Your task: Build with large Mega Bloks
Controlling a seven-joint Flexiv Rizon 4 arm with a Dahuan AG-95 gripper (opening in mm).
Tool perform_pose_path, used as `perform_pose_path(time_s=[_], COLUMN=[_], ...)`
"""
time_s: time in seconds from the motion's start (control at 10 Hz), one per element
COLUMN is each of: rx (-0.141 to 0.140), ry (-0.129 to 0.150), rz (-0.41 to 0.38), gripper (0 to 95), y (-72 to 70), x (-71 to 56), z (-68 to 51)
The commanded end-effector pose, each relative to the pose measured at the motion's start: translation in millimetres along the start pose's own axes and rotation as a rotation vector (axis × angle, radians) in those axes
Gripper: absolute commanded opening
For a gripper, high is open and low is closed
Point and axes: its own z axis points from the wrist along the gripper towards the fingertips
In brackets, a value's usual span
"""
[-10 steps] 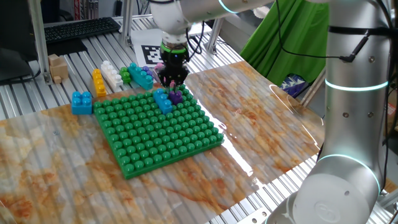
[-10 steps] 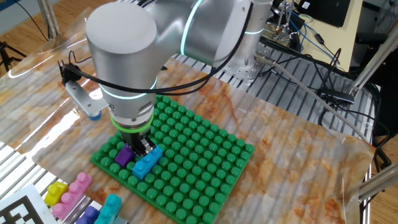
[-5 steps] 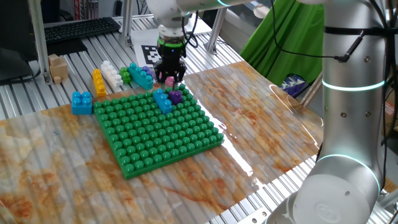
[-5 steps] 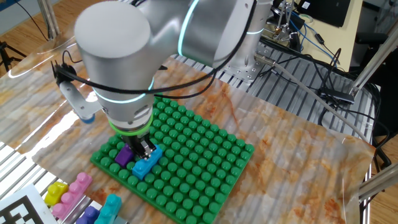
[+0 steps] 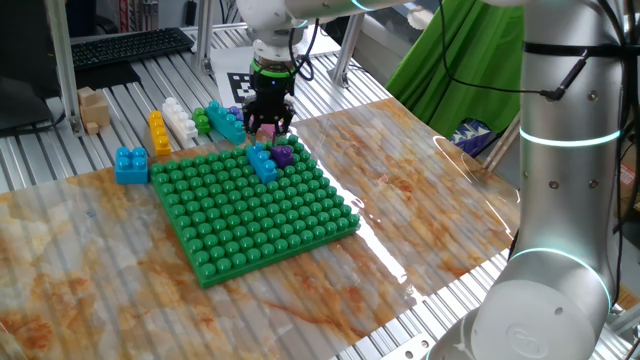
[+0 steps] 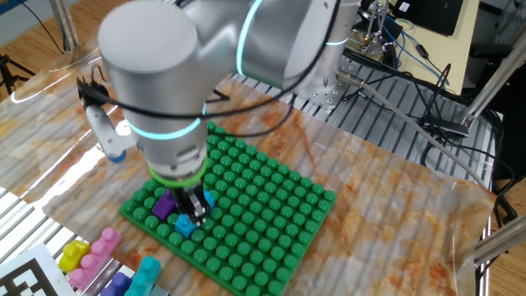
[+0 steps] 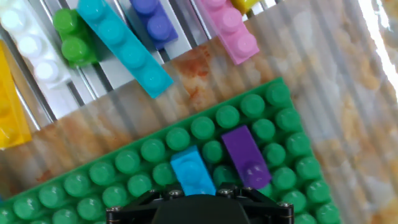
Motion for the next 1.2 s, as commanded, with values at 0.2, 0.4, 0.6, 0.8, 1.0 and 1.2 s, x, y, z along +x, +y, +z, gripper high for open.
perform_pose_path(time_s=[0.2,0.4,0.6,0.8,1.0,1.2], rx=[-0.007,-0.016,-0.041,-0.039,-0.021,0.034], ry=[-0.002,-0.007,-0.004,-0.004,0.007,0.030], rz=[0.041,0.060,0.056,0.035,-0.019,-0.063], gripper=[38.0,38.0,38.0,38.0,19.0,0.0], y=[16.6,29.8,32.9,33.7,33.2,33.2], x=[6.5,10.0,7.6,6.8,7.1,7.1], z=[0.5,2.6,7.3,8.4,7.7,7.7])
